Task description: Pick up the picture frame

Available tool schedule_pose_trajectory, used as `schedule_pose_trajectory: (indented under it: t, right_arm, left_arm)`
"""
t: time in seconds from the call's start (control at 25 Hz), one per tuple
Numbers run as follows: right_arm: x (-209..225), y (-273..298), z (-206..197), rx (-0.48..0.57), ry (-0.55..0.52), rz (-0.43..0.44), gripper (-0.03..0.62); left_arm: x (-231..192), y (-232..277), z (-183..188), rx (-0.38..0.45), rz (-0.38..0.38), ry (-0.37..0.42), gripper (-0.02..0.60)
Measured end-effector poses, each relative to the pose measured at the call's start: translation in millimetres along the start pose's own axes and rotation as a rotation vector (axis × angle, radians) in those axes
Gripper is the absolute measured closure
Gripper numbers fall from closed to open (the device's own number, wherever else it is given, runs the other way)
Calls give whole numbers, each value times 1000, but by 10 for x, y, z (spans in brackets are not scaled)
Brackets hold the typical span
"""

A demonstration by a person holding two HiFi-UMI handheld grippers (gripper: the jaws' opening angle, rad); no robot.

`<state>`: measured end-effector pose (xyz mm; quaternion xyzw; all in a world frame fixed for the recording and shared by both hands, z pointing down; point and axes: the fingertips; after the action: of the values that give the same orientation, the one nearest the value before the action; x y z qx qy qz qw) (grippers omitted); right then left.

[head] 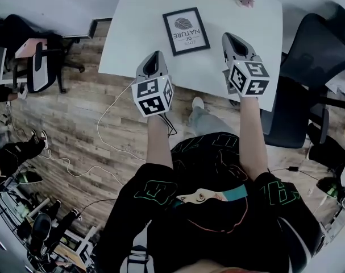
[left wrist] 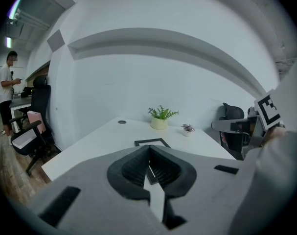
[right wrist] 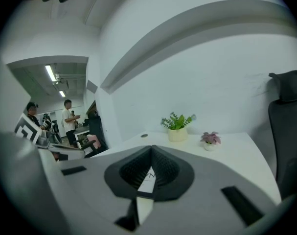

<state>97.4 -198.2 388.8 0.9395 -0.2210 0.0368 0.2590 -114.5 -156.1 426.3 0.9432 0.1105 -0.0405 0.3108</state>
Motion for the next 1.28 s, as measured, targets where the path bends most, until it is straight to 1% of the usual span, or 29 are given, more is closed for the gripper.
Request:
schedule_pose_trajectory:
  t: [0.24, 0.52, 0.76, 0.92, 1.04, 1.16, 1.28]
  right_arm:
    - [228, 325, 57, -26, 21, 6, 589]
    - [201, 560, -29, -76, 8, 57, 589]
    - [107, 700, -87, -106, -6, 98, 589]
    - [34, 818, -49, -119, -22, 118, 589]
    - [43, 909, -38, -131, -22, 115, 589]
    - [93, 1004, -118, -160, -14, 101, 589]
    - [70, 1139, -207, -189, -10, 111, 589]
  left_arm:
    - [13, 341, -2, -44, 2, -1, 575]
    - [-29, 473, -79, -69, 21, -28, 574]
    - [-61, 489, -183, -88, 34, -43, 574]
    - [-112, 568, -136, -98, 20, -47, 574]
    - [-132, 662, -116, -112, 14, -45, 574]
    - [-110, 799, -139, -136, -3, -39, 574]
    - [-148, 939, -188, -164, -7, -39, 574]
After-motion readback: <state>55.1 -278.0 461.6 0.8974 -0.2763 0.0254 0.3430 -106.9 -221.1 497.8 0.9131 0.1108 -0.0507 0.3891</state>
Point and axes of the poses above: the fingertips, and each gripper's own axes: y forward along the fingers, x to its right, z out of its top, and after that the axes turned 11 degrees about -x, right-handed
